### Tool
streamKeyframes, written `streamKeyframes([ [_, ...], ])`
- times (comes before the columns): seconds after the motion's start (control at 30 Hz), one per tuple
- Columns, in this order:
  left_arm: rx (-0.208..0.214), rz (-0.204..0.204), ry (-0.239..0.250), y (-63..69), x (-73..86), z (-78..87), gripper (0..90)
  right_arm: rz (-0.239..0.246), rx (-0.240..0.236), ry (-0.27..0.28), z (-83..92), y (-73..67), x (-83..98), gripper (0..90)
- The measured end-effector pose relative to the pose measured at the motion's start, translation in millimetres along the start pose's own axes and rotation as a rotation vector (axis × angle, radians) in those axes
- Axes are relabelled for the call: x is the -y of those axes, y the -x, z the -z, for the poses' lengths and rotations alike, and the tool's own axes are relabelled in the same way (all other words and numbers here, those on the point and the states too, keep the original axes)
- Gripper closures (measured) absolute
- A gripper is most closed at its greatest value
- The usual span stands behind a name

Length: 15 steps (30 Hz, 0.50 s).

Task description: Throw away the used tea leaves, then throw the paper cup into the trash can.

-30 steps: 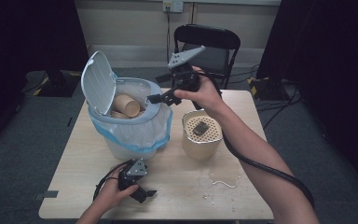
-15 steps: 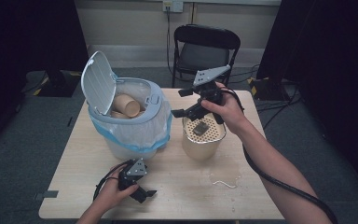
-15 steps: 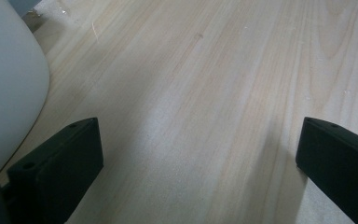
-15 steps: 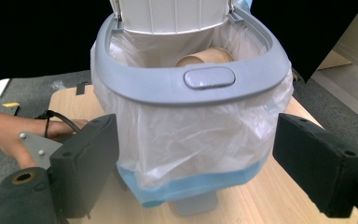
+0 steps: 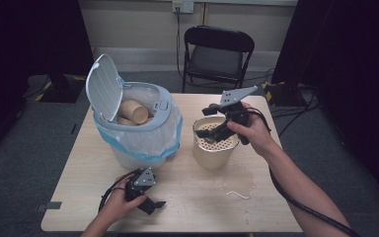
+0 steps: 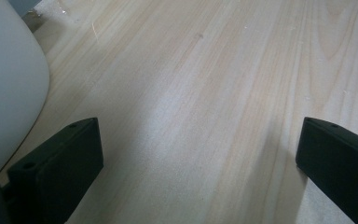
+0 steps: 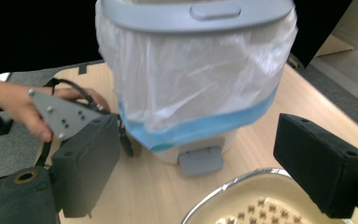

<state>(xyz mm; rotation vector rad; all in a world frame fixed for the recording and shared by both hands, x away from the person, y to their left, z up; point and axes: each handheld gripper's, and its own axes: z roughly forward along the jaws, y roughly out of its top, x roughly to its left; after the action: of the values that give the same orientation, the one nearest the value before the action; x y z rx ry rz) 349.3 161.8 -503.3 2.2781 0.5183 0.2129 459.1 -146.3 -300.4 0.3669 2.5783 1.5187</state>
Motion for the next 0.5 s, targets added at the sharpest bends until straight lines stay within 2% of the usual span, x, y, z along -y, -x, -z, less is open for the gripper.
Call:
streamKeyframes([
  [0.13, 0.005, 0.006, -0.002, 0.2, 0.0, 0.0, 0.0, -0.013, -0.004, -0.007, 2.8, -4.5, 17.0, 13.8],
  [0.17, 0.009, 0.001, -0.023, -0.2, -0.8, 1.7, 0.0, -0.017, -0.007, -0.008, 3.3, -5.9, 22.0, 13.7],
  [0.5, 0.008, 0.002, -0.020, -0.1, -0.7, 1.4, 0.0, -0.047, -0.030, -0.051, -0.7, -21.2, 73.2, 13.8],
])
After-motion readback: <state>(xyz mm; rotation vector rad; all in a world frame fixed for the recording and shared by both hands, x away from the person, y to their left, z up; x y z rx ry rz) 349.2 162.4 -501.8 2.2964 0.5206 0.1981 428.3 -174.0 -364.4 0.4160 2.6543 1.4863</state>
